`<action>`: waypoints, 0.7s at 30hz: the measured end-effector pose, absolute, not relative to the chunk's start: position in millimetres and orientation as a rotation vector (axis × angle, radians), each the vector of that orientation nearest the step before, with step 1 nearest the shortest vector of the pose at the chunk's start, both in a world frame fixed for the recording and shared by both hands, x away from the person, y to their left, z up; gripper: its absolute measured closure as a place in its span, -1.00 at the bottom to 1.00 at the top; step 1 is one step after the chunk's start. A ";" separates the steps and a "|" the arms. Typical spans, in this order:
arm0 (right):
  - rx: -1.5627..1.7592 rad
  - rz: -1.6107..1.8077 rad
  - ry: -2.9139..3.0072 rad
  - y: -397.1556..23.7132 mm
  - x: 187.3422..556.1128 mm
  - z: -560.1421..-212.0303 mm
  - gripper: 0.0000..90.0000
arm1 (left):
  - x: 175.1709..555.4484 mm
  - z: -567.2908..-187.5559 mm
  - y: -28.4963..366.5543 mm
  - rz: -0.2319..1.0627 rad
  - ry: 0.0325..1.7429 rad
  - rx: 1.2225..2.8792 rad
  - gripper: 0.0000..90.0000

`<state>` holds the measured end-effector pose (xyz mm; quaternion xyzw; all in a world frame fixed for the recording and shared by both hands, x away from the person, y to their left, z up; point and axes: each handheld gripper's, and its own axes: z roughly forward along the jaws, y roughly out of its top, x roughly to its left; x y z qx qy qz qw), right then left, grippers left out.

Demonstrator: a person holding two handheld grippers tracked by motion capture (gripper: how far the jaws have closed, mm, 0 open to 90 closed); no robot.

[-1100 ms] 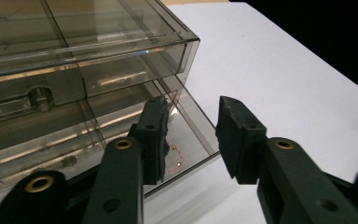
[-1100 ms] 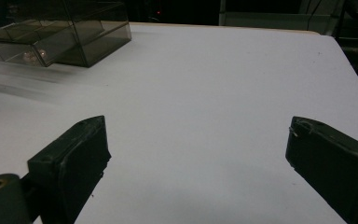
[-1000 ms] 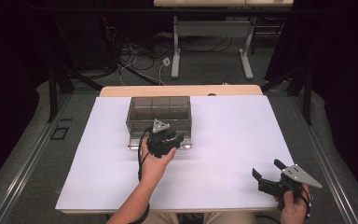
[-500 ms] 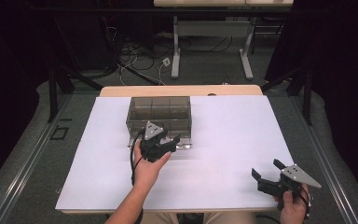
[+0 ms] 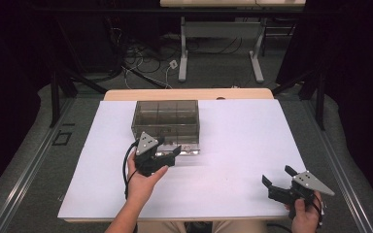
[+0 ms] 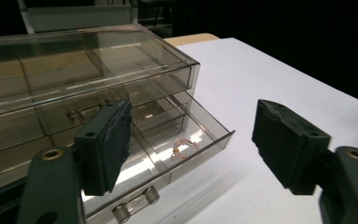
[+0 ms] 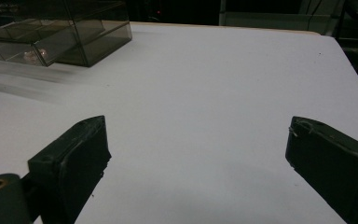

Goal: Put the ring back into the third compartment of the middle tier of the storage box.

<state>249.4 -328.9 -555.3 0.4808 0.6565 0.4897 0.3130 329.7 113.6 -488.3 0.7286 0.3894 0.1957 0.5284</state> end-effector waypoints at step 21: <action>1.262 1.291 1.731 -326.8 249.7 -555.4 -0.88 | 306.0 -500.4 162.0 0.503 0.932 1.673 -0.87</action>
